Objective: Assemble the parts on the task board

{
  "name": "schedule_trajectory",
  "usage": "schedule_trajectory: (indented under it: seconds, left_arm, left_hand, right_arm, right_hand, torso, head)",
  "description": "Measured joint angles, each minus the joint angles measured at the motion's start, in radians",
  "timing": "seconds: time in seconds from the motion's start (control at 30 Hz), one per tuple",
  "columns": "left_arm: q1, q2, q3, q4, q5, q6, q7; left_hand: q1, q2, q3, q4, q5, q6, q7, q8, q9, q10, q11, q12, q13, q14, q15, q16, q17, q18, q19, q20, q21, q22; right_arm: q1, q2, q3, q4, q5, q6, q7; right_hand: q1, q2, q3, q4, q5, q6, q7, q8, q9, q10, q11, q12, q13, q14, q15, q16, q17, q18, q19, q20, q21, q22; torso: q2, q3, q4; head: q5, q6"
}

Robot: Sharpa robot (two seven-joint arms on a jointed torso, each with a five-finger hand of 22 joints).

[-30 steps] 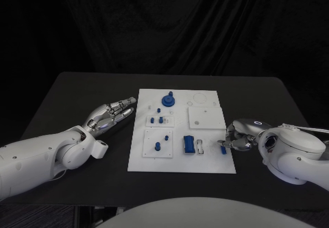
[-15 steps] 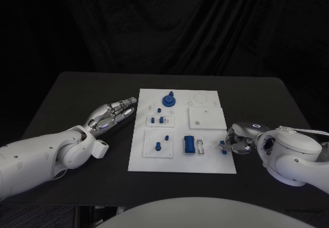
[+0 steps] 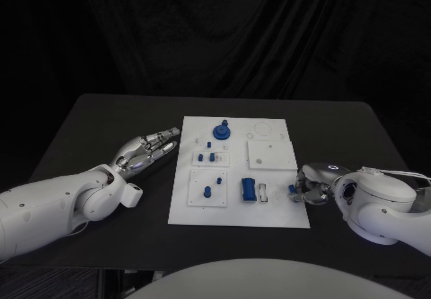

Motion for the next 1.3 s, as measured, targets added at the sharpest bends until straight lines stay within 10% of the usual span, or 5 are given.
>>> schedule_trajectory:
  seconds: [0.53, 1.3]
  left_arm:
    - [-0.003, 0.002, 0.000, -0.001, 0.000, 0.002, -0.001]
    - [-0.005, 0.006, 0.000, -0.002, 0.000, 0.004, -0.003]
  left_hand:
    - [0.000, 0.000, 0.000, 0.000, 0.000, 0.000, 0.000, 0.000, 0.000, 0.000, 0.000, 0.000, 0.000, 0.000, 0.000, 0.000, 0.000, 0.000, 0.000, 0.000, 0.000, 0.000]
    - [0.000, 0.000, 0.000, 0.000, 0.000, 0.000, 0.000, 0.000, 0.000, 0.000, 0.000, 0.000, 0.000, 0.000, 0.000, 0.000, 0.001, 0.000, 0.000, 0.000, 0.000, 0.000]
  right_arm:
    - [0.001, 0.011, 0.004, -0.027, 0.138, -0.060, 0.049]
    - [0.021, 0.011, 0.002, -0.005, 0.799, -0.221, 0.182]
  right_hand:
    - [0.052, -0.004, 0.104, -0.093, 0.050, 0.016, 0.002, -0.017, -0.033, 0.000, 0.000, 0.000, 0.000, 0.000, 0.000, 0.000, 0.000, 0.000, 0.000, 0.000, -0.014, 0.000]
    - [0.013, 0.010, 0.137, -0.098, 0.100, 0.018, 0.007, -0.003, -0.042, 0.000, 0.000, 0.000, 0.000, 0.000, 0.000, 0.007, 0.000, 0.000, 0.000, 0.000, -0.007, 0.000]
  torso:
    - [0.000, -0.0001, 0.0002]
    - [0.000, -0.0001, 0.0005]
  head:
    - [0.002, 0.000]
    - [0.003, 0.000]
